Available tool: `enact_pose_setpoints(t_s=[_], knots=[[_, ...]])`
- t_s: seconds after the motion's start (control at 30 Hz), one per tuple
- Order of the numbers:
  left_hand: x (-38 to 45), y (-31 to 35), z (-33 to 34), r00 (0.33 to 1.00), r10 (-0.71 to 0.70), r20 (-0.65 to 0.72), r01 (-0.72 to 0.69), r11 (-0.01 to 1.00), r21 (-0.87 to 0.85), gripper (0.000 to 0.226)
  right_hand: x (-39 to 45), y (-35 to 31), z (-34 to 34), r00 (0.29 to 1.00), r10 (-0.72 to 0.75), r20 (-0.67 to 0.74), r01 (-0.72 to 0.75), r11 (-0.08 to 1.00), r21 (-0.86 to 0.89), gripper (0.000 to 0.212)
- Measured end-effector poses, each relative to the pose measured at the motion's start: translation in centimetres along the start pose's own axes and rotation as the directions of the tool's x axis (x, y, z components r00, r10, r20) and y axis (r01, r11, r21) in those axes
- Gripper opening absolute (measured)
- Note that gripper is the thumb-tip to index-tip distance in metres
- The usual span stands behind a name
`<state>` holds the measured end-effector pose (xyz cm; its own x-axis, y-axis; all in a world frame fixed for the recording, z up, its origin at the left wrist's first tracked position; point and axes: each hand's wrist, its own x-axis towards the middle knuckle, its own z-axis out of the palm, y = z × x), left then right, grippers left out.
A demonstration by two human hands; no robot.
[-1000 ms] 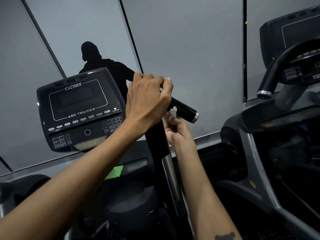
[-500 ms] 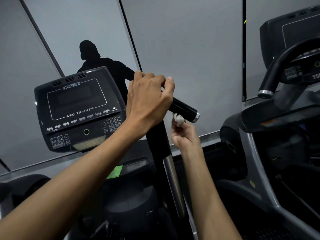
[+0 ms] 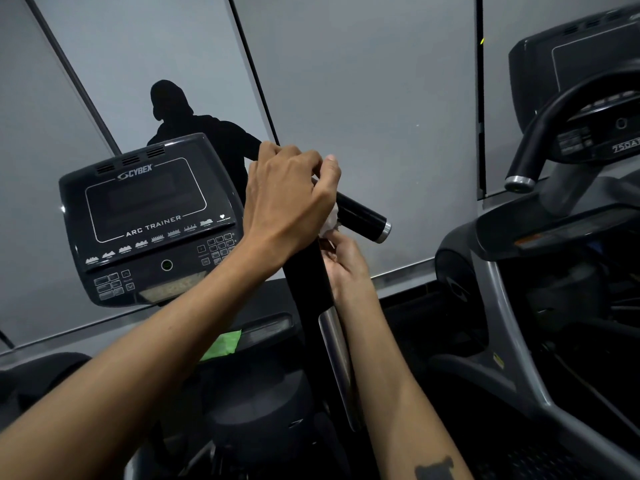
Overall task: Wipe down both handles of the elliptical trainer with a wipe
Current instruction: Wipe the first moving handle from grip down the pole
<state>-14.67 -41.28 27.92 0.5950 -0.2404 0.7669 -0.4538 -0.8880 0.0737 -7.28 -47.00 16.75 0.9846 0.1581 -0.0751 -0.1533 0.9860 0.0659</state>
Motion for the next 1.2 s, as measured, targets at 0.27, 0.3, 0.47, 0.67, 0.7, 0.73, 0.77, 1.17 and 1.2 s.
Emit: enact_pose_setpoints(t_s=[0.27, 0.3, 0.47, 0.67, 0.7, 0.73, 0.77, 1.17, 1.2], knots=[[0.1, 0.1, 0.0, 1.0, -0.021, 0.004, 0.021, 1.0, -0.014, 0.048, -5.9, -4.3, -0.3, 0.884, -0.386, 0.265, 0.462, 0.809, -0.363, 0.028], [0.1, 0.1, 0.0, 1.0, -0.021, 0.005, 0.021, 1.0, -0.008, 0.046, -6.2, -4.9, 0.2, 0.813, -0.509, 0.282, 0.582, 0.691, -0.429, 0.029], [0.0, 0.2, 0.0, 1.0, -0.008, 0.009, 0.008, 1.0, 0.007, 0.039, -3.2, -6.6, 2.4, 0.343, -0.702, 0.624, 0.597, -0.35, -0.722, 0.025], [0.0, 0.2, 0.0, 1.0, -0.012, 0.005, 0.012, 1.0, 0.006, 0.043, -2.6, -2.8, 0.9, 0.364, -0.285, 0.887, 0.65, -0.604, -0.461, 0.058], [-0.1, 0.2, 0.0, 1.0, -0.011, 0.008, 0.011, 1.0, 0.006, 0.043, -2.5, -3.7, 0.2, 0.328, -0.31, 0.892, 0.611, -0.651, -0.451, 0.058], [-0.1, 0.3, 0.0, 1.0, -0.016, 0.009, 0.016, 1.0, 0.003, 0.042, -2.5, -4.4, -0.1, 0.309, -0.328, 0.893, 0.554, -0.701, -0.449, 0.052], [-0.1, 0.3, 0.0, 1.0, -0.024, 0.007, 0.024, 1.0, 0.0, 0.04, -2.4, -4.7, 0.1, 0.314, -0.339, 0.887, 0.502, -0.734, -0.458, 0.044], [0.0, 0.6, -0.2, 0.999, -0.042, 0.016, 0.042, 0.999, -0.024, 0.037, -2.8, -4.9, 1.3, 0.497, -0.212, 0.841, 0.409, -0.798, -0.443, 0.028], [0.0, 0.6, -0.2, 0.999, -0.04, 0.016, 0.041, 0.999, -0.02, 0.037, -2.6, -4.8, 2.6, 0.569, -0.227, 0.79, 0.402, -0.762, -0.508, 0.018]])
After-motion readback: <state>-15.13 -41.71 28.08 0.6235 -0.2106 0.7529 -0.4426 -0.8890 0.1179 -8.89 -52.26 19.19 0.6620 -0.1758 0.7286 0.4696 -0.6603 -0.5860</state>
